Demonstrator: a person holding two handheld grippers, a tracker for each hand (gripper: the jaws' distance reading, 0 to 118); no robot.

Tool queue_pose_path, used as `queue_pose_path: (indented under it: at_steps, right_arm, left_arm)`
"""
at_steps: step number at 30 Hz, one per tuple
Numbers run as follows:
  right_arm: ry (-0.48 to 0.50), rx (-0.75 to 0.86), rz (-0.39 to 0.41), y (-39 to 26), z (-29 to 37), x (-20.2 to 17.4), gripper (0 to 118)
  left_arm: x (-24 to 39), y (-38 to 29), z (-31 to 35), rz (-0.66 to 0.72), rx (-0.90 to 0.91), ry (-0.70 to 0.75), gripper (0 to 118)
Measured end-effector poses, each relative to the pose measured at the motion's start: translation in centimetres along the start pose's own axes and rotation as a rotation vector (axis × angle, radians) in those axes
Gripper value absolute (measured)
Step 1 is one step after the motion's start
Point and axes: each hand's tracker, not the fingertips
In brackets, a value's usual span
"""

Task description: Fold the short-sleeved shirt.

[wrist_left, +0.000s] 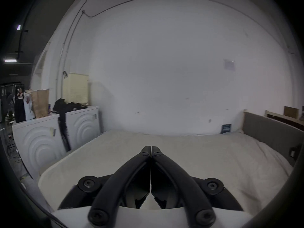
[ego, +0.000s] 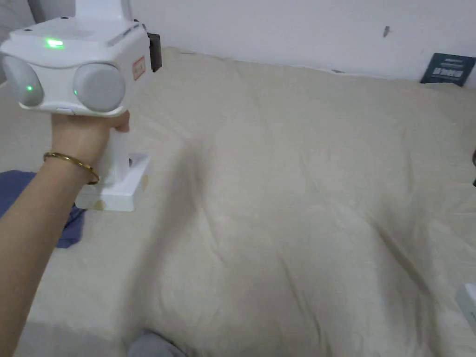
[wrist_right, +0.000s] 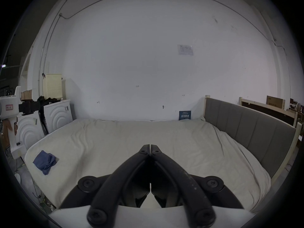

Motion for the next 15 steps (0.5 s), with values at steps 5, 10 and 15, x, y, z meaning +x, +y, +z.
queue_pose_path:
  at_steps: [5,10,15]
  right_arm:
    - [-0.002,0.016,0.009,1.4,0.0,-1.7,1]
    - [-0.014,0.005,-0.001,-0.5,2.7,-0.8,1]
    - [-0.018,0.004,0.000,-2.6,4.5,-1.8,1]
  left_arm:
    - [5.7,-3.6,3.3,-0.028,0.030,-0.064,0]
    - [8.3,-8.2,5.8,-0.012,-0.007,-0.091,0]
    - [9.2,-12.1,7.3,-0.062,-0.042,-0.106,0]
